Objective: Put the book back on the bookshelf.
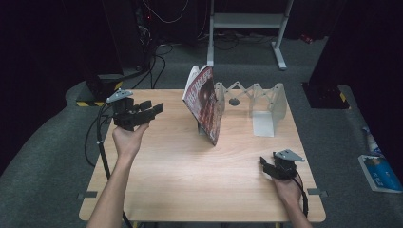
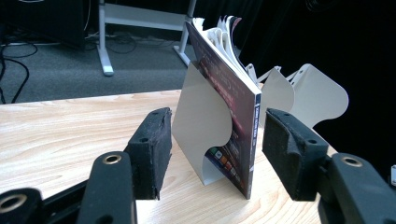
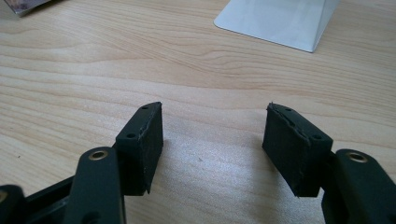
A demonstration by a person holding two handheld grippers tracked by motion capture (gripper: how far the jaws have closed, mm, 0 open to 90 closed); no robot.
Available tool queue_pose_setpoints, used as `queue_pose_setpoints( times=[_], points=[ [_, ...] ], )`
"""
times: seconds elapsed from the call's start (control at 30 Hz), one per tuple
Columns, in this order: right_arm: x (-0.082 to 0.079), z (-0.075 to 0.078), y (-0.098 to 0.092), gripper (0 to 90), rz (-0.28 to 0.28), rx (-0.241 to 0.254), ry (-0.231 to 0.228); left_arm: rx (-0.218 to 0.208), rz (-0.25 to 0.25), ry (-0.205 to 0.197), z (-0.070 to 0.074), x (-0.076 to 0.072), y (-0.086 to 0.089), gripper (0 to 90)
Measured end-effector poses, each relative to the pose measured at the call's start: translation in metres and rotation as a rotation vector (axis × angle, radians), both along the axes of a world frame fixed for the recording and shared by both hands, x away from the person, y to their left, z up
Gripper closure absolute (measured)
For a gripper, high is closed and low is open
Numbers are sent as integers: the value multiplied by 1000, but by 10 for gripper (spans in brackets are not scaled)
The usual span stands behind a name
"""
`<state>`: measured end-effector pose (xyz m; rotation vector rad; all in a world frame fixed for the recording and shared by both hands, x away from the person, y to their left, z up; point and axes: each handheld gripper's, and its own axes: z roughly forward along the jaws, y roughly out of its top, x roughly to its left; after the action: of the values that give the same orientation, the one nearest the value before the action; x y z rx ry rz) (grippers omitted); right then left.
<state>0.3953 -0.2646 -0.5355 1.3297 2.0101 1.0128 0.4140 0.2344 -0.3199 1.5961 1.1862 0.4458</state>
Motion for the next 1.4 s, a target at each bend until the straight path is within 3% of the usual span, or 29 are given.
queue_pose_setpoints(
  times=[1.4],
  points=[
    [0,0,0,376,0,0,0,-16,22,38,-29,-16,12,418]
  ],
)
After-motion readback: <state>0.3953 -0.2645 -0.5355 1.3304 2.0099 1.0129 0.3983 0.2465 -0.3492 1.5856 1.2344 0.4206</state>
